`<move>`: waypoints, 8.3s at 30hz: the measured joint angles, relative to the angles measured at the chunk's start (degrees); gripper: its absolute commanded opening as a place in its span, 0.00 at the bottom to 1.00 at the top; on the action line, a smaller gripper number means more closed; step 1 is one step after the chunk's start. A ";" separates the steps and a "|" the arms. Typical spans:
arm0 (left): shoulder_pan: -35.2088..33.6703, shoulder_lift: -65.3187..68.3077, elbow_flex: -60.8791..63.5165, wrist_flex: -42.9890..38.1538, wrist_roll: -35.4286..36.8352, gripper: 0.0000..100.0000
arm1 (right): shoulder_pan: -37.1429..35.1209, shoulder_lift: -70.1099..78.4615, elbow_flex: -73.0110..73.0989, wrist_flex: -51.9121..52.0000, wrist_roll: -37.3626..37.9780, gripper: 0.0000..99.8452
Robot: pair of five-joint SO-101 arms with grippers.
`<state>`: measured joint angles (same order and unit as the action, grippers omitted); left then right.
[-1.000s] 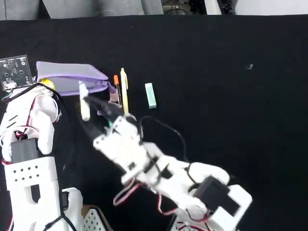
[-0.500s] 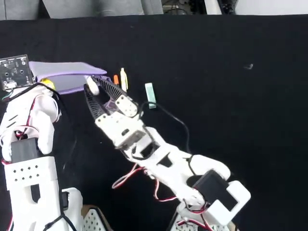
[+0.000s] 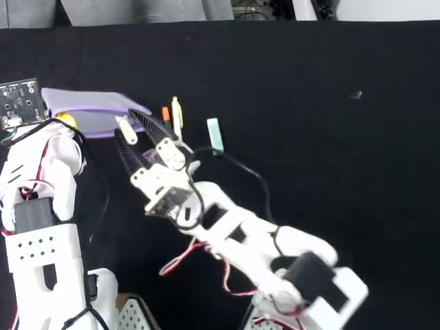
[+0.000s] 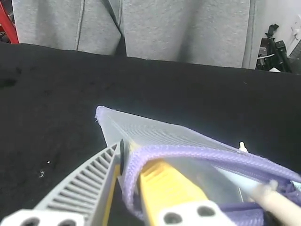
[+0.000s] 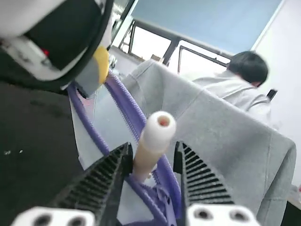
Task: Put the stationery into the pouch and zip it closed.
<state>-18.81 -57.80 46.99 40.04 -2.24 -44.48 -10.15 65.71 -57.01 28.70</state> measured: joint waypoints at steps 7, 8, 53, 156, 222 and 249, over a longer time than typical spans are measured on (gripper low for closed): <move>0.09 0.00 0.00 0.00 1.32 0.03 | -0.09 -20.66 -4.57 29.10 -5.89 0.15; -0.35 0.00 0.00 0.00 2.81 0.03 | -0.09 -23.65 -6.77 35.08 -8.00 0.15; -6.68 14.24 -8.26 4.13 21.63 0.03 | 27.43 -27.78 -18.11 90.20 -26.90 0.14; -7.47 14.86 -8.09 2.11 21.71 0.03 | 21.01 40.97 -158.51 156.48 -32.09 0.01; 1.41 14.86 -10.11 7.47 21.63 0.03 | -3.08 -31.30 -8.53 22.15 -19.78 0.01; 1.58 14.86 -8.26 3.87 21.63 0.03 | -1.93 23.38 -22.42 -40.44 -0.35 0.01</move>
<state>-17.23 -42.95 38.73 43.91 19.38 -46.42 13.23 43.30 -97.45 28.35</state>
